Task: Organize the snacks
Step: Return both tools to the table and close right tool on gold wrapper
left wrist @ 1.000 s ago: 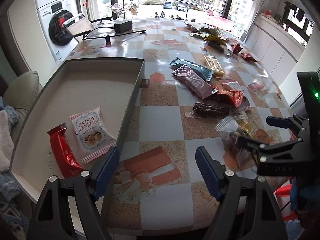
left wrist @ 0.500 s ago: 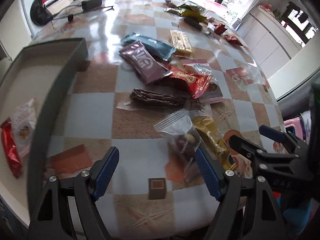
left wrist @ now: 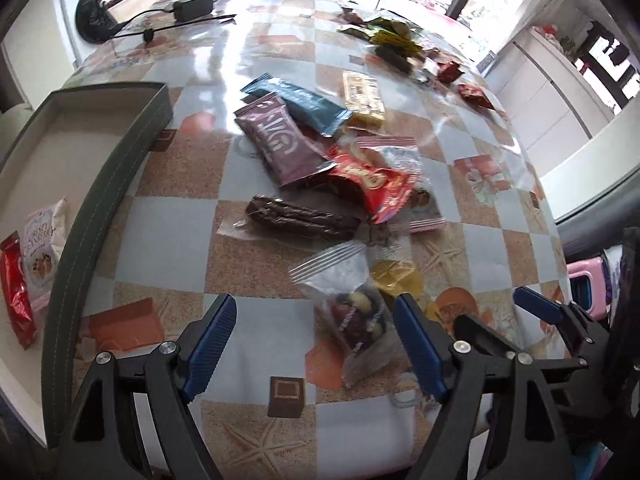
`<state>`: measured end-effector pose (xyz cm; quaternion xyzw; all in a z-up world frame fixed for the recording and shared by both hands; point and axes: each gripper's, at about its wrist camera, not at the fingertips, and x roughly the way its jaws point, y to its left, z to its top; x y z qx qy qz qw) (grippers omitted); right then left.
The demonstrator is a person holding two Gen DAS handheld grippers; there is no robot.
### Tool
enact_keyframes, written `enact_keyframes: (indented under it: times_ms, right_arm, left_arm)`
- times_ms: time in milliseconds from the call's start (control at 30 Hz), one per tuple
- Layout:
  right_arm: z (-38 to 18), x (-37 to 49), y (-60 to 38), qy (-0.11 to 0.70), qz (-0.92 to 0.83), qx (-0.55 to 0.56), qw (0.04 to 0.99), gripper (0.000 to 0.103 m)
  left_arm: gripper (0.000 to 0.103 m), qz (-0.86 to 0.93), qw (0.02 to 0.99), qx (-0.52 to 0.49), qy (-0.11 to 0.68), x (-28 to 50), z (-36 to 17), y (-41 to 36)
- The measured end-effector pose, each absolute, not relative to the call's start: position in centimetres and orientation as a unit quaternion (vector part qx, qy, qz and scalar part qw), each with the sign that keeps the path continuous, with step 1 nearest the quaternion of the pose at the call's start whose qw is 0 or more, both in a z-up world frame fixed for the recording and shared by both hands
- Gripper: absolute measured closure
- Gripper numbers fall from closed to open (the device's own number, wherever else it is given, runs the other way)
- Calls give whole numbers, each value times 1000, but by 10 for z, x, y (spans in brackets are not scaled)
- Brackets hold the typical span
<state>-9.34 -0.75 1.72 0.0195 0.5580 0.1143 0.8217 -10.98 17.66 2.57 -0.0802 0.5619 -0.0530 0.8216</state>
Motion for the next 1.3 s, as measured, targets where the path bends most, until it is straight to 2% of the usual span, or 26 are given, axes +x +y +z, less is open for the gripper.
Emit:
enact_keyframes:
  times_ms: [167,467,567,733,1300]
  right_arm:
    - [16,-96,-8,560,115,13,820,1]
    - [15,-106,-3,559,139,9,817,1]
    - [12,-100,16,562,147,-12,814,1]
    - [6,-87,40,570,116,-68,810,1]
    - [4,-76,60,560,155,-110,806,1]
  left_arm:
    - [19,-46,806,-71,585,-104,12,170]
    - [19,-22,829,-6,559,-113,5,196]
    - [19,-33,830,1,556,-114,9,199]
    - [20,-29,837,71,542,-112,7,183]
    - [20,-41,838,51,541,-113,4,199]
